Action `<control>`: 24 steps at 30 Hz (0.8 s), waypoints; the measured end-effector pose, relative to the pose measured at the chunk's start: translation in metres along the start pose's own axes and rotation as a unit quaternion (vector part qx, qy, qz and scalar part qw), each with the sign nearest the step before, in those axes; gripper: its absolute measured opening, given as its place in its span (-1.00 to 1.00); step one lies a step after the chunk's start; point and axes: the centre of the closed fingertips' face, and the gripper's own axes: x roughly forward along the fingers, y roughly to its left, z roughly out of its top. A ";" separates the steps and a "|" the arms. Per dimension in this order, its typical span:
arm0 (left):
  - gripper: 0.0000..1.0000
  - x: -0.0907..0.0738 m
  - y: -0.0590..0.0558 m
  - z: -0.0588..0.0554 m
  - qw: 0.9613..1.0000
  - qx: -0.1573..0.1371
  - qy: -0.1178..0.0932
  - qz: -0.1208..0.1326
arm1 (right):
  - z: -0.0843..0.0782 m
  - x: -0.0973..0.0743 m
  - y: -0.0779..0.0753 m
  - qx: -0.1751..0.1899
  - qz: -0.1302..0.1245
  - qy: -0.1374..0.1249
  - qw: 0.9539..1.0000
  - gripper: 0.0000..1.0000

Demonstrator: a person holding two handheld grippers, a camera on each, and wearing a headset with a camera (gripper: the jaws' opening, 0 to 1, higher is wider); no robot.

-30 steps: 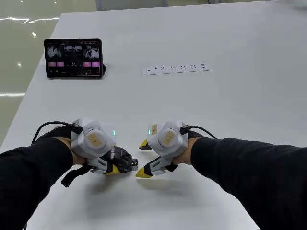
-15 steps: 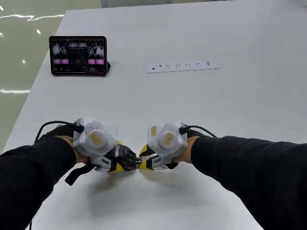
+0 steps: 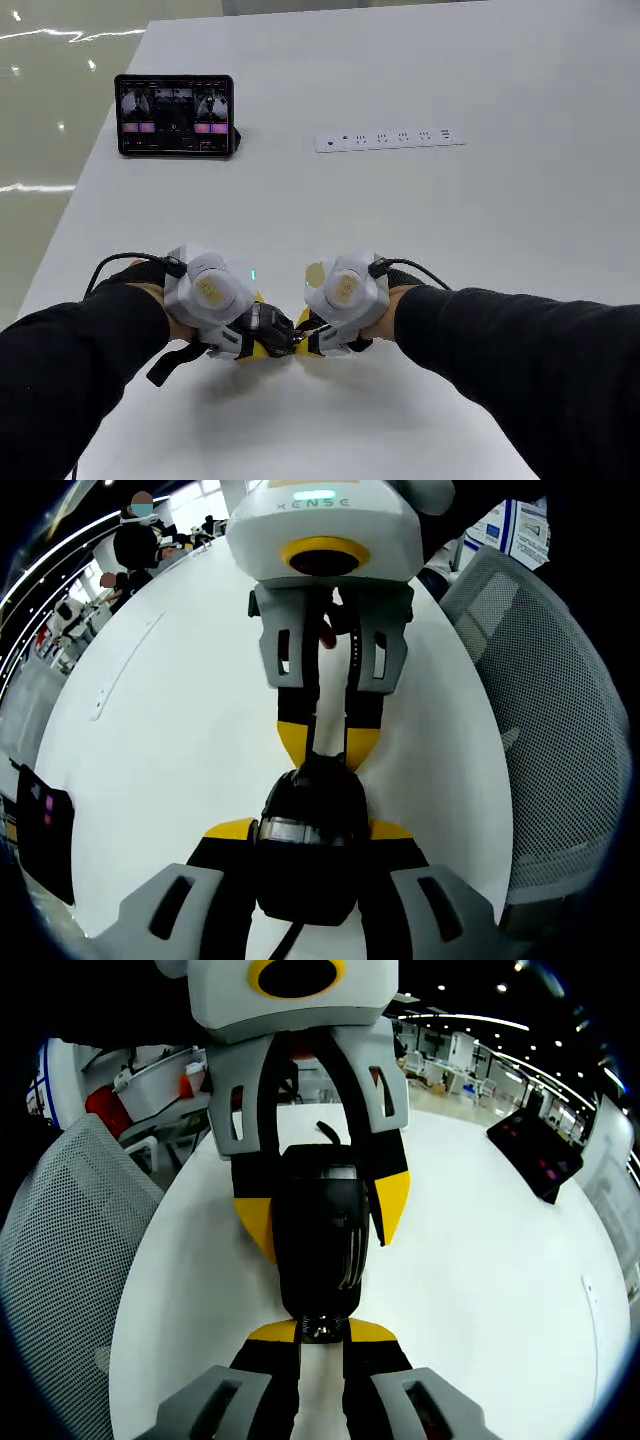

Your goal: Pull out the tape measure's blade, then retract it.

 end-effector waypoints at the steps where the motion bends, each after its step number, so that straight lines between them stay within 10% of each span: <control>1: -0.30 0.000 0.000 0.000 1.000 0.000 0.000 0.000 | 0.000 0.000 0.000 0.002 -0.001 0.002 1.000 -0.75; 24: -0.31 -0.002 -0.001 0.000 1.000 0.000 0.000 0.001 | -0.002 -0.005 0.001 0.015 0.004 -0.011 1.000 -0.81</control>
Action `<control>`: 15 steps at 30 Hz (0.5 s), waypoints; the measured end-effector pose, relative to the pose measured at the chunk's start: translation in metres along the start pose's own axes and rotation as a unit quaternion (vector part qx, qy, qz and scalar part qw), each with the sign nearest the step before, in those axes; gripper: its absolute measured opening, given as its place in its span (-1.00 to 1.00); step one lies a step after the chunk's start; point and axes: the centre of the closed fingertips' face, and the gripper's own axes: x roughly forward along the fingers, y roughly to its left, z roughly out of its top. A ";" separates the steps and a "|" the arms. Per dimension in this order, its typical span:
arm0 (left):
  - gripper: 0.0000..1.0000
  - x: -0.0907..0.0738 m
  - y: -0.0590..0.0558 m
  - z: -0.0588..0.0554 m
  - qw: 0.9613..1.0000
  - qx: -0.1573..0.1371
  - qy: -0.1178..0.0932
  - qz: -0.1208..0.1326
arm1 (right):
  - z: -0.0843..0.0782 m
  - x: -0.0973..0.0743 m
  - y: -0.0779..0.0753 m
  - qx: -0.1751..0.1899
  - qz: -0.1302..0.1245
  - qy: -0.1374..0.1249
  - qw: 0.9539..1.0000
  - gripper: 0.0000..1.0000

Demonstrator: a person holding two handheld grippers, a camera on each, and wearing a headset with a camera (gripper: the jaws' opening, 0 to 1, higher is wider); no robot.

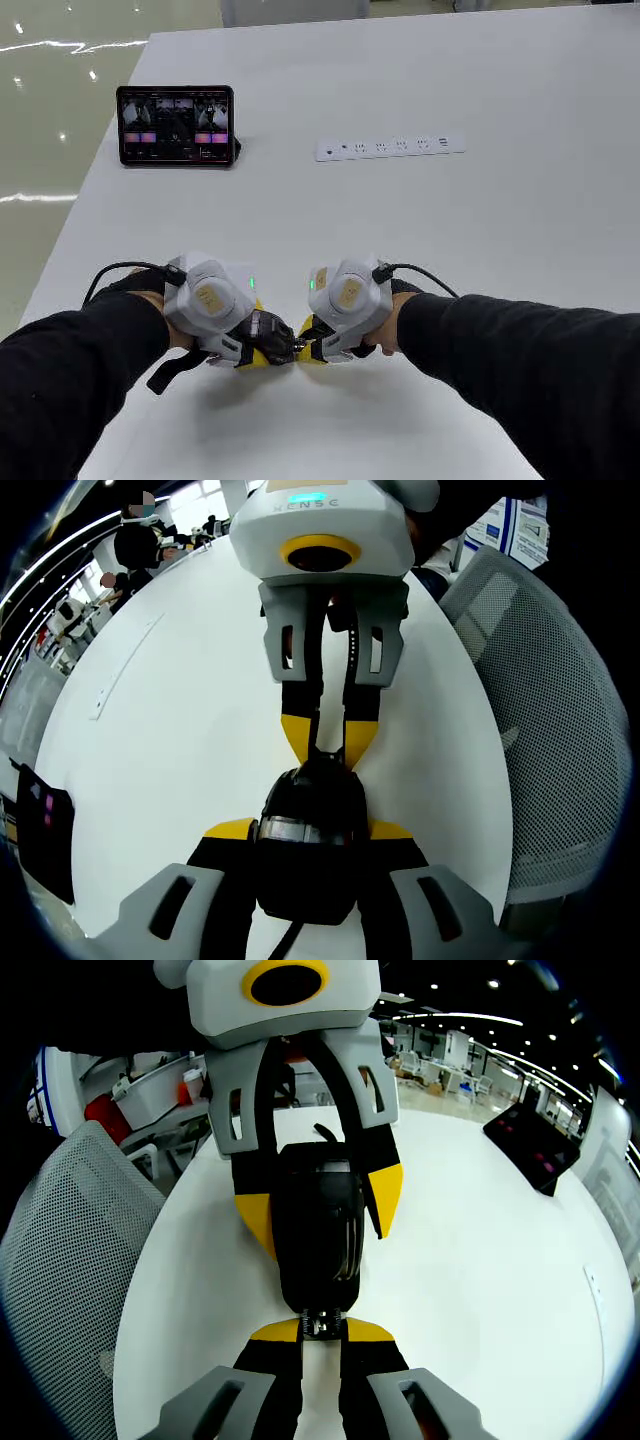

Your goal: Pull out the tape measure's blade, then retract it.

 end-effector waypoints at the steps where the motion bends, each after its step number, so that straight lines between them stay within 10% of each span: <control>1: -0.31 0.000 0.000 0.000 1.000 0.000 0.000 0.000 | -0.001 0.000 0.000 0.001 0.000 0.001 1.000 -0.81; 15: -0.31 0.000 0.001 0.000 1.000 -0.005 -0.004 0.000 | -0.008 -0.005 0.001 -0.003 -0.001 0.017 1.000 -0.80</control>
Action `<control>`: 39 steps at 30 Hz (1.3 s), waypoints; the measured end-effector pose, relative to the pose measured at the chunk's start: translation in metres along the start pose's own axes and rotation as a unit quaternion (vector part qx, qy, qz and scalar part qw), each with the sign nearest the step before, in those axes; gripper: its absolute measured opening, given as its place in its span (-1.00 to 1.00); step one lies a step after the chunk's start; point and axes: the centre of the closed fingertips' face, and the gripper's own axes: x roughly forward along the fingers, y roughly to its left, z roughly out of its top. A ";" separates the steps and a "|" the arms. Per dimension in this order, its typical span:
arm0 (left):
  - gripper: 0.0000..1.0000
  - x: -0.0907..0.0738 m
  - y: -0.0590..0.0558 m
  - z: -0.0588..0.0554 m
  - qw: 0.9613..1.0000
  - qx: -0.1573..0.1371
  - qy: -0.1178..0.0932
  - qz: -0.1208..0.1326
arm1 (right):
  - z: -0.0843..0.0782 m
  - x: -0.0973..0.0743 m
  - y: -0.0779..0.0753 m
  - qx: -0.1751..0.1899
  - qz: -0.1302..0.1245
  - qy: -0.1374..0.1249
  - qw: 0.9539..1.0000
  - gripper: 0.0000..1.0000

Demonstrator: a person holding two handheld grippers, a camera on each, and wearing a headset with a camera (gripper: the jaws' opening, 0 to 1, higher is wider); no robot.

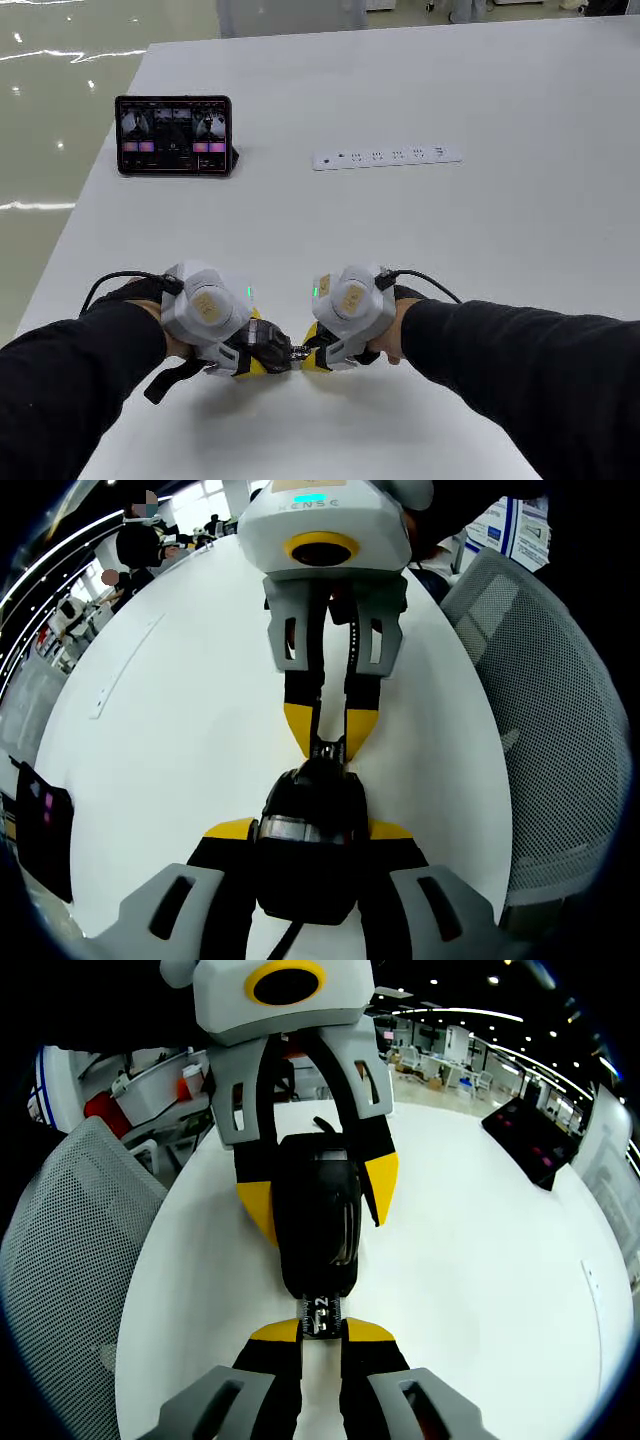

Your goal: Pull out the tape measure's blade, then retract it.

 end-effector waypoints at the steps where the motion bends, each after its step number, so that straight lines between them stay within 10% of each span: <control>1: -0.31 0.000 0.000 0.000 1.000 0.000 0.000 0.000 | 0.000 0.000 0.000 -0.002 -0.001 0.001 1.000 -0.80; 39: -0.31 0.001 0.000 0.001 1.000 -0.009 -0.003 0.001 | -0.017 -0.015 -0.005 0.026 0.001 0.011 1.000 -0.81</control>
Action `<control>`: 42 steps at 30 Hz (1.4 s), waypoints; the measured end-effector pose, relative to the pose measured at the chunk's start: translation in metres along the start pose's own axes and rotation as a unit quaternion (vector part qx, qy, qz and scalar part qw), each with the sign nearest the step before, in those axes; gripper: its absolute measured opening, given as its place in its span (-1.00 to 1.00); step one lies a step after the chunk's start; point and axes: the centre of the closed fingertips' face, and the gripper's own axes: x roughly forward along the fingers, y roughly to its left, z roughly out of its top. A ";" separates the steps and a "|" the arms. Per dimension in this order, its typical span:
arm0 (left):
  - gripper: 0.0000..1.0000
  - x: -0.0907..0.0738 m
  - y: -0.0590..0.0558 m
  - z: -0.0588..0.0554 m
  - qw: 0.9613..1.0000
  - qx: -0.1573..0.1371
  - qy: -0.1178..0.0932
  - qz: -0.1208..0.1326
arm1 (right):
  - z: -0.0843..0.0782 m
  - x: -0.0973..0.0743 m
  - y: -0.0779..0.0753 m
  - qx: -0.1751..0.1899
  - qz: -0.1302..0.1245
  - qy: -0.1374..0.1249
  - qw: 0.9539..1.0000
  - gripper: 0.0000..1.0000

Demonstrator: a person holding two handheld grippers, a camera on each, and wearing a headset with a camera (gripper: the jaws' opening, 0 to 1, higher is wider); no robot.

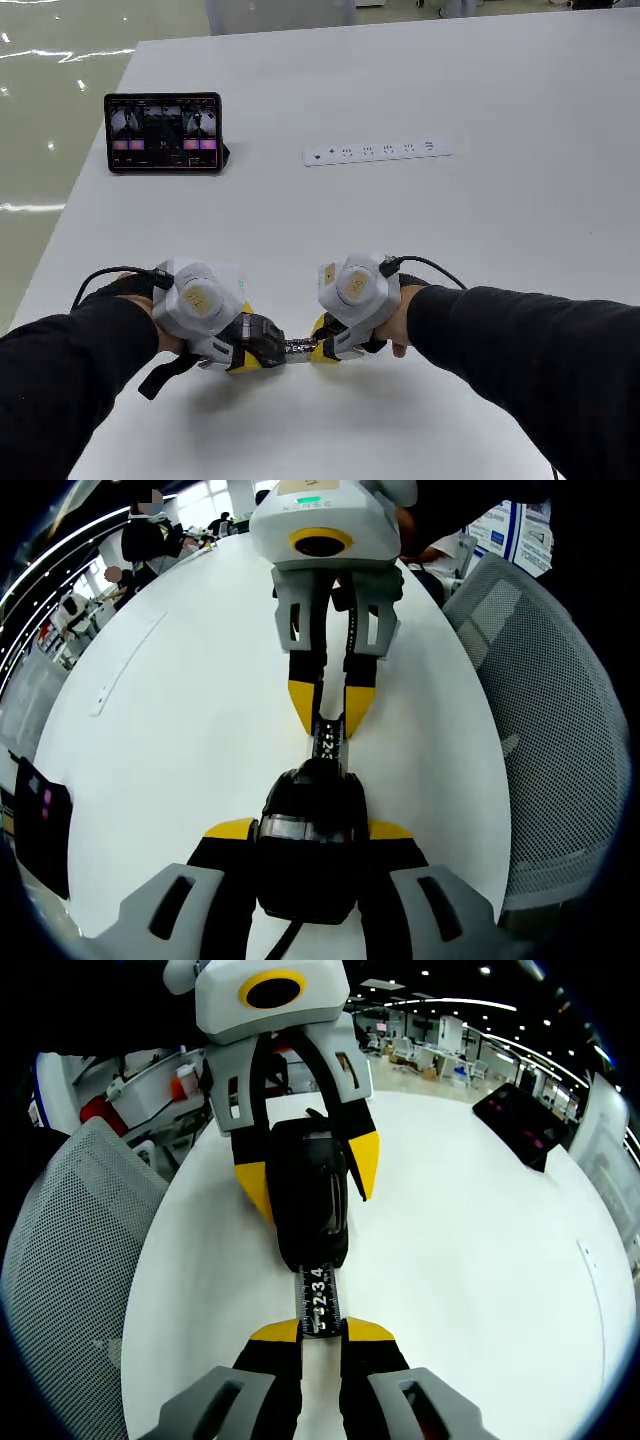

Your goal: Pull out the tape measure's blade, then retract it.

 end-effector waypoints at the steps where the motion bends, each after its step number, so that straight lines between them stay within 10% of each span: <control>1: -0.31 0.000 0.000 0.000 1.000 0.000 0.000 0.000 | -0.001 -0.001 0.000 0.002 0.000 0.000 1.000 -0.81; 42: -0.31 0.000 0.000 -0.001 1.000 0.000 0.003 0.003 | -0.021 -0.016 0.000 0.007 -0.001 0.022 1.000 -0.81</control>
